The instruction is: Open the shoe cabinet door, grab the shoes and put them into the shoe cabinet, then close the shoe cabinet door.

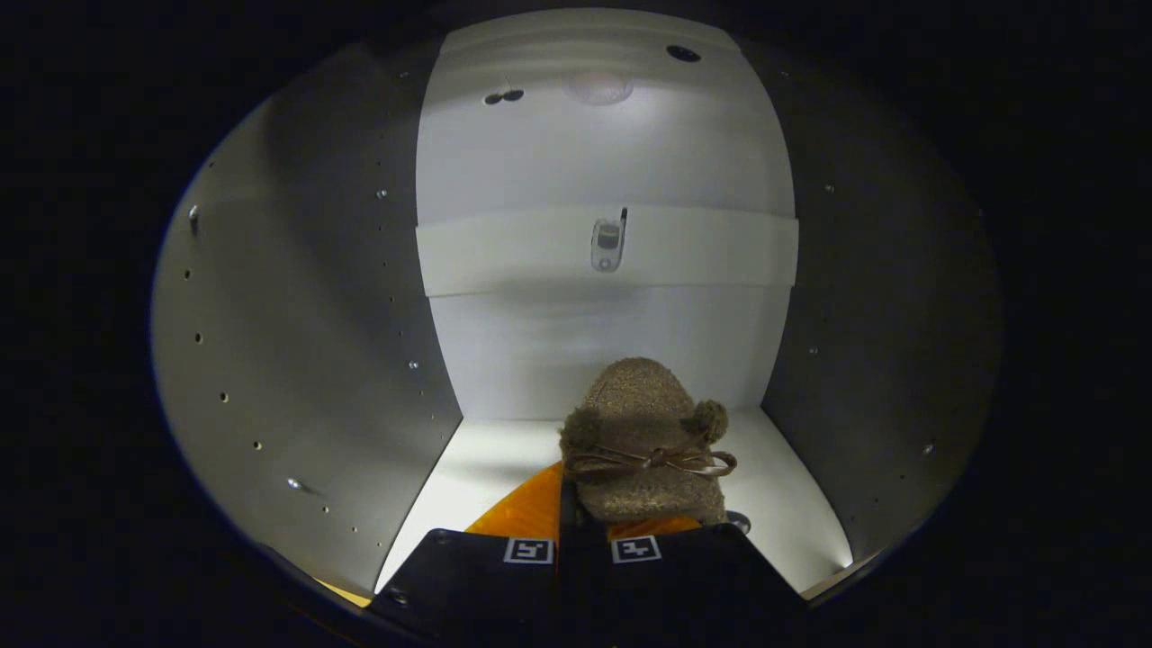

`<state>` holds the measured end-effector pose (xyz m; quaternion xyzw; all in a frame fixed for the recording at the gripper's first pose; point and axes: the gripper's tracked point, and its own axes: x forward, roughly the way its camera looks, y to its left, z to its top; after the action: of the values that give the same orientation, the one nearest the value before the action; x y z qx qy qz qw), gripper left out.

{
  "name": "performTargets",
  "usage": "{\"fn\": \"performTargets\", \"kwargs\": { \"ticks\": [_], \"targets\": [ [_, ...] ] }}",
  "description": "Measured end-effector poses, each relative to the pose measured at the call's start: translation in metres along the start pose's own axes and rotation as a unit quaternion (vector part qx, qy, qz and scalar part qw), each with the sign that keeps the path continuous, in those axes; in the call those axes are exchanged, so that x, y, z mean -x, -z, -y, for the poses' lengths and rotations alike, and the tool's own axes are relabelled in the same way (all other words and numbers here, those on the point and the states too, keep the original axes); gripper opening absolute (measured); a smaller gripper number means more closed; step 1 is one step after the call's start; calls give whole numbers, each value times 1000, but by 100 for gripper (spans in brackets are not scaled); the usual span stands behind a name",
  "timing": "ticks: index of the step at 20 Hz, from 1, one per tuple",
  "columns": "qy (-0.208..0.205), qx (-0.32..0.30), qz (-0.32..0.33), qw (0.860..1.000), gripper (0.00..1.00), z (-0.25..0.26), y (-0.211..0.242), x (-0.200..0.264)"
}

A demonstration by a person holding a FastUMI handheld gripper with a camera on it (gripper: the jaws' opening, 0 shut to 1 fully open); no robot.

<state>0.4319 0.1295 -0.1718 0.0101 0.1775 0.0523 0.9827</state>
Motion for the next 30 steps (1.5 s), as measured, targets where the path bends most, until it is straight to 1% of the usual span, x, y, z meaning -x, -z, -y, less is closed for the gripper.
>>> {"fn": "performTargets", "kwargs": {
  "ticks": [3,4,7,9,13,15,18,20,22,26,30],
  "targets": [
    [6,0,-9,1000,9,0,6,-6],
    [4,-4,-14,1000,12,-1,9,-9],
    [-3,-18,-41,999,28,-6,19,-4],
    [5,-8,-43,999,42,-4,20,2],
    [-6,1,-56,998,84,-10,23,24],
    [-5,15,-54,998,94,-9,21,39],
    [-7,18,-23,1000,97,-7,7,68],
    [-13,-2,8,1000,98,-8,-7,94],
    [-10,-14,34,999,98,-5,-21,127],
    [2,-8,100,995,98,1,-48,213],
    [1,0,150,989,97,3,-43,301]
  ]
}}
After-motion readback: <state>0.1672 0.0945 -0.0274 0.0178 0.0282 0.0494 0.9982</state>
